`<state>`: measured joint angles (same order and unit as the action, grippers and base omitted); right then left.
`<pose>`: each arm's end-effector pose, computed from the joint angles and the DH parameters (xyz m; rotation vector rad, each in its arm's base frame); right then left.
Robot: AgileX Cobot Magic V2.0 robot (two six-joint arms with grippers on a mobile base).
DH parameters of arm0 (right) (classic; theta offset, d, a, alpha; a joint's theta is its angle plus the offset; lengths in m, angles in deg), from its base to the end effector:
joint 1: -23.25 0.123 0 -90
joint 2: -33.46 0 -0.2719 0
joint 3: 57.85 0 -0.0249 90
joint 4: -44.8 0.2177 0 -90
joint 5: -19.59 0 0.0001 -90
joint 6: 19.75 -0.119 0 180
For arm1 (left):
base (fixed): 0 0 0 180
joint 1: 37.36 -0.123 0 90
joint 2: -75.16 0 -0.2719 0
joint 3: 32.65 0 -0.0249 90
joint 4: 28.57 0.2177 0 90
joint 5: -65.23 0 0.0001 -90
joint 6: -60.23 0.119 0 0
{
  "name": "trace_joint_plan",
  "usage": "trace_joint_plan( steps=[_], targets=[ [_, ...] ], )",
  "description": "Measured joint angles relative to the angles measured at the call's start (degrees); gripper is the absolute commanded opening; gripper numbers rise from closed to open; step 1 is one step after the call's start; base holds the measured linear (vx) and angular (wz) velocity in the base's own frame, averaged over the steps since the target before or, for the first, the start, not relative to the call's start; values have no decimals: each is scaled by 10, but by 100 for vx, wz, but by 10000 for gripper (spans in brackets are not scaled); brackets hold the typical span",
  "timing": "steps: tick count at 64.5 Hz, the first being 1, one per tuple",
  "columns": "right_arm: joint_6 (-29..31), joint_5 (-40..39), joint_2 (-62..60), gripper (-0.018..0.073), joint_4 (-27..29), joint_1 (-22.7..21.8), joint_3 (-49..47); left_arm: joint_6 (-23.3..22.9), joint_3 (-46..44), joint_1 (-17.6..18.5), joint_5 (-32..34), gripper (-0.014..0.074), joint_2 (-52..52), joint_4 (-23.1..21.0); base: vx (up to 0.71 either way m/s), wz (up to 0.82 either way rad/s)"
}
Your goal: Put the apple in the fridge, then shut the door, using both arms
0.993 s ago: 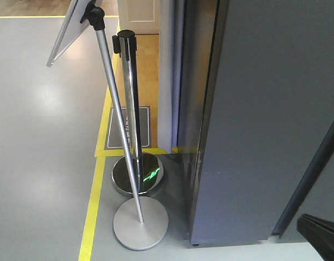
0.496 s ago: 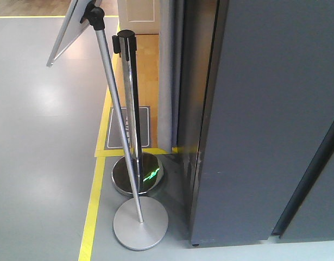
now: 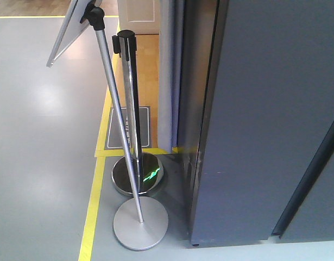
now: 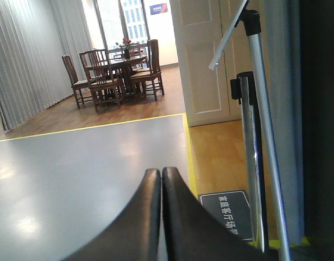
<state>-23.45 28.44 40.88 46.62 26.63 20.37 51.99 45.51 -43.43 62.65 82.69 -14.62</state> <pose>0.0640 0.0044 0.1901 0.0268 1.6503 0.1221 0.0641 0.0081 0.2035 -0.0137 1.5417 0.1714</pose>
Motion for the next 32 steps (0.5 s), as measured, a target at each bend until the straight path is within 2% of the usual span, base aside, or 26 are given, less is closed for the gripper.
trace_joint_plan(
  steps=[8,32],
  targets=[
    [-9,-43,0,-2,-8,0,1,0,0,0,0,-6,0,0,0,0],
    [-4,-72,0,-2,-10,0,1,0,0,0,0,-5,0,0,0,0]
  ],
)
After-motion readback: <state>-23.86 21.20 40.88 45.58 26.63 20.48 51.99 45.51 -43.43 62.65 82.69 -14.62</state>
